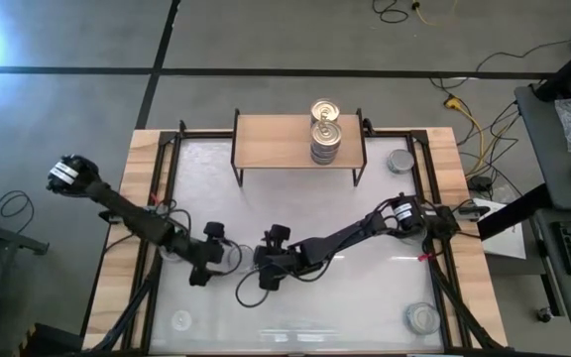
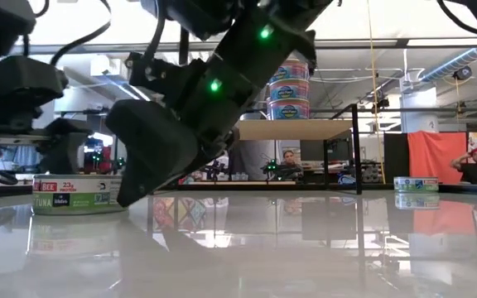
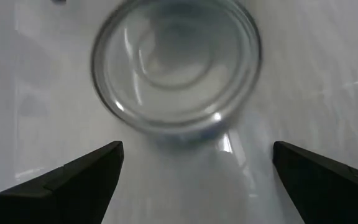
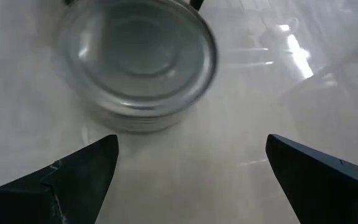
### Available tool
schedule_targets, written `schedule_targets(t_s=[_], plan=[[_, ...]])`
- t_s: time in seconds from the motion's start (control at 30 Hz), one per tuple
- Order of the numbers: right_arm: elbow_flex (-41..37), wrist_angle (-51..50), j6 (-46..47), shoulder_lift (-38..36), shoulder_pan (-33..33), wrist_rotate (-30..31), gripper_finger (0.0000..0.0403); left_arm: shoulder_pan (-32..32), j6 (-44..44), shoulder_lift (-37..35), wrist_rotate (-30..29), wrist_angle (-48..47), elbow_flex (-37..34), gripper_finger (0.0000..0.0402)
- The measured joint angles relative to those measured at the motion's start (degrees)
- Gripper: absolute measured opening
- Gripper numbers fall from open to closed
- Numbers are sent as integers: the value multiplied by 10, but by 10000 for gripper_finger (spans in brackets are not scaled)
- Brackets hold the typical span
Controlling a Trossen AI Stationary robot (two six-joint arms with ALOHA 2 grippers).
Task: Stack canned seafood by type on shelf
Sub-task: Put the green tuna can on the shelf
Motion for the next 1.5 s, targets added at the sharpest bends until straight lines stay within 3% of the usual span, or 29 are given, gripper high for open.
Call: schedule_targets(t_s=[0.3,1.17,1.5], plan=[[0,10,-27,0,-22,-8,400,38,29,44,33,95,-7,396],[-2,-5,-26,-2,-28,-2,400,36,-3,185,57,347,-17,397],[-2,-24,-26,-15,-26,4,400,36,-41,170,40,349,-20,387]])
